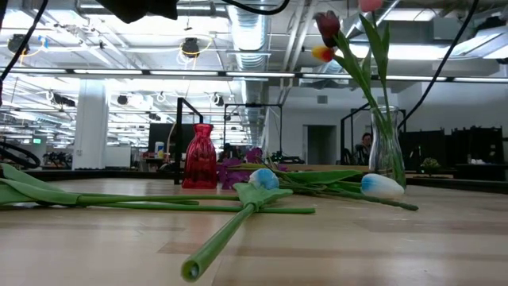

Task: Pick and place flowers into a vace then onto a shelf
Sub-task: Put the red flower into the transparent vase

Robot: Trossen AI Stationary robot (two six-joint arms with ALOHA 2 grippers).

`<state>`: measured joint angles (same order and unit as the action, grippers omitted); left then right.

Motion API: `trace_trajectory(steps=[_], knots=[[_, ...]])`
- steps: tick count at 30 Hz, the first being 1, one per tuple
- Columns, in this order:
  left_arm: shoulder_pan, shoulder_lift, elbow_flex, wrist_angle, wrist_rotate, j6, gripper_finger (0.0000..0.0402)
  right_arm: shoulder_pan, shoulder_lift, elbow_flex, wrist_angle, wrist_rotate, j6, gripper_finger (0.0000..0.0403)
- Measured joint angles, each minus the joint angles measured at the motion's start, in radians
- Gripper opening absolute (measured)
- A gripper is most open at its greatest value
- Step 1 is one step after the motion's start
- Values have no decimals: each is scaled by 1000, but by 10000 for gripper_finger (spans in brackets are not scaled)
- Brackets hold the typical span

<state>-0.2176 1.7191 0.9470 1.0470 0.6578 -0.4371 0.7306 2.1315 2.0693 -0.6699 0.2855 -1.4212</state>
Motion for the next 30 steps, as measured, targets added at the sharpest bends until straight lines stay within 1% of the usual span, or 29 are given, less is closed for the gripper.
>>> trace_trajectory(steps=[6, 8, 13, 19, 23, 25, 27, 29, 30], knots=[[1, 0, 0, 2, 2, -14, 0, 0, 0, 0, -38, 6, 12, 89], [6, 0, 0, 10, 22, -24, 0, 0, 0, 0, -47, 13, 55, 92], [28, -10, 0, 13, 61, -47, 0, 8, 0, 0, -56, 94, 168, 93], [63, -30, -1, -6, 109, -62, 0, 30, 0, 0, -105, 192, 181, 93], [87, -47, -1, -39, 153, -71, 0, 49, -1, 0, -141, 264, 233, 93], [102, -69, -3, -91, 169, -65, 0, 55, -9, 0, -161, 272, 273, 93], [116, -108, -3, -177, 159, -13, 0, 57, -20, 0, -185, 266, 330, 93], [125, -161, -3, -296, 109, 67, 0, 61, -29, 0, -210, 251, 397, 93], [126, -193, -3, -355, 68, 111, 0, 59, -33, 0, -214, 237, 428, 93]])
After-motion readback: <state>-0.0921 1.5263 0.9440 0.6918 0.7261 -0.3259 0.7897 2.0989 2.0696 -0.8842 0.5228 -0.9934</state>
